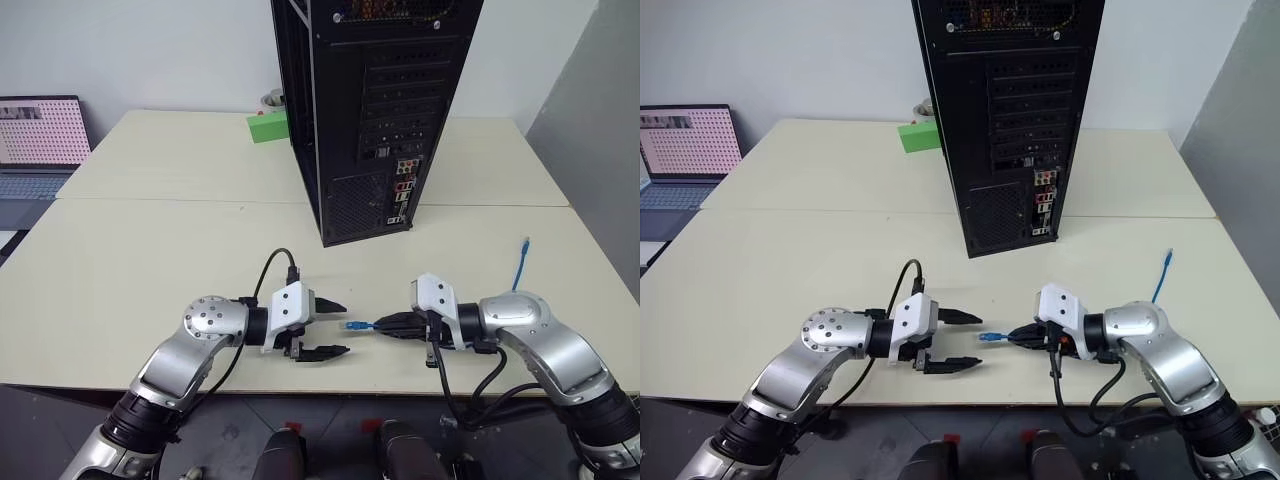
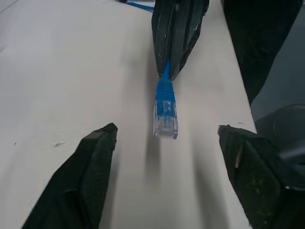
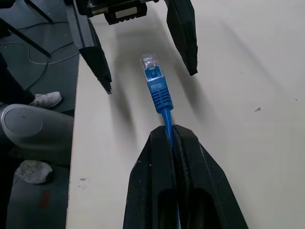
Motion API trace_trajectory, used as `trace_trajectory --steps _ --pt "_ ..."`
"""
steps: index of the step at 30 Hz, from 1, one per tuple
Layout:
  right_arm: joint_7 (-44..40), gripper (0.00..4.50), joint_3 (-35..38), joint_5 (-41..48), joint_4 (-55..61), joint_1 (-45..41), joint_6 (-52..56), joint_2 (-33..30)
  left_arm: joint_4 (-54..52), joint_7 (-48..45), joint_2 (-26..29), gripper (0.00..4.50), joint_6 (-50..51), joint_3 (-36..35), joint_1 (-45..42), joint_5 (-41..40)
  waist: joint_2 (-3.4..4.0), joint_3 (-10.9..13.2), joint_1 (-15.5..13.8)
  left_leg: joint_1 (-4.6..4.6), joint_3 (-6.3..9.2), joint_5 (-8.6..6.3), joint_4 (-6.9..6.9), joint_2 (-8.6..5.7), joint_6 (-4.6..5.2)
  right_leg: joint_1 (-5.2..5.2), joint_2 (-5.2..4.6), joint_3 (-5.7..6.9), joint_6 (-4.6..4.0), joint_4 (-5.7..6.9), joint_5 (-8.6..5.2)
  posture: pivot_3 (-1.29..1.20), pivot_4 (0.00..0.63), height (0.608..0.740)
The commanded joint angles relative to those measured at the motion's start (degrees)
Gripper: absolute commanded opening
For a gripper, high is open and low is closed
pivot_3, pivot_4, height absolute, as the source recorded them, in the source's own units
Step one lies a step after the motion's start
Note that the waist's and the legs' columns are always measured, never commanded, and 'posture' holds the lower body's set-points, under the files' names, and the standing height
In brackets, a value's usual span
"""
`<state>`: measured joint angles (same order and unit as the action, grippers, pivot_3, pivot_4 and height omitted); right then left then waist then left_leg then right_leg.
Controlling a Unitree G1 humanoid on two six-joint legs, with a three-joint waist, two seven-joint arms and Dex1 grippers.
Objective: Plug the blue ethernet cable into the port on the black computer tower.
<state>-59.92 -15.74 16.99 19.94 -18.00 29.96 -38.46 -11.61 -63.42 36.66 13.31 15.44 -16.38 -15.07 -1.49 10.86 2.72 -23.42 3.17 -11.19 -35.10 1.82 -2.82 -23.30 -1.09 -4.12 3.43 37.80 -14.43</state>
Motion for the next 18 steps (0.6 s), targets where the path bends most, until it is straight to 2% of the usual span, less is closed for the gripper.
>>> trace_trajectory --steps 1,5,7,8,11,18 --pt "-0.5 0.00 -0.1 0.2 1.9 -0.9 -0.5 -0.4 -0.1 -0.6 -0.4 2.56 -1.2 -0.7 -1.0 -0.4 0.00 0.0 0.0 0.00 0.00 0.00 0.00 0.00 0.00 0.00 0.00 0.00 0.00 0.00 0.00 0.00 0.150 0.740" --pt "-0.6 0.00 -0.5 -0.2 1.7 -1.0 -0.8 -0.4 0.4 -0.6 -0.9 1.82 -1.3 -0.5 -1.4 -0.2 0.00 0.0 0.0 0.00 0.00 0.00 0.00 0.00 0.00 0.00 0.00 0.00 0.00 0.00 0.00 0.00 0.150 0.740" --pt "-0.5 0.00 -0.7 -0.5 1.6 -1.0 -1.1 -0.5 0.4 -0.5 -1.3 1.35 -1.3 -0.4 -1.5 0.0 0.00 0.0 0.0 0.00 0.00 0.00 0.00 0.00 0.00 0.00 0.00 0.00 0.01 0.00 0.00 0.00 0.150 0.740" --pt "-0.5 0.00 -0.8 -0.5 1.5 -1.1 -1.1 -0.5 0.5 -0.5 -1.4 0.96 -1.4 -0.4 -1.6 0.1 0.00 0.0 0.0 0.00 0.00 0.00 0.00 0.00 0.00 0.00 0.00 0.00 0.01 0.00 0.00 0.00 0.150 0.740" --pt "-0.4 0.00 -1.0 -0.6 1.5 -1.1 -1.2 -0.4 0.5 -0.4 -1.7 0.36 -1.5 -0.2 -1.6 0.3 0.00 0.0 0.0 0.00 0.00 0.00 0.00 0.00 0.00 0.00 0.00 -0.01 0.01 0.00 0.00 0.00 0.150 0.740" --pt "-0.5 0.00 -1.2 -0.8 1.1 -1.5 -1.0 -0.5 0.9 -0.5 -1.9 0.31 -2.8 -0.1 -1.4 1.3 0.00 0.0 0.0 0.00 0.00 0.00 0.00 0.00 0.00 0.00 0.00 0.00 0.01 0.00 0.01 0.00 0.150 0.740"
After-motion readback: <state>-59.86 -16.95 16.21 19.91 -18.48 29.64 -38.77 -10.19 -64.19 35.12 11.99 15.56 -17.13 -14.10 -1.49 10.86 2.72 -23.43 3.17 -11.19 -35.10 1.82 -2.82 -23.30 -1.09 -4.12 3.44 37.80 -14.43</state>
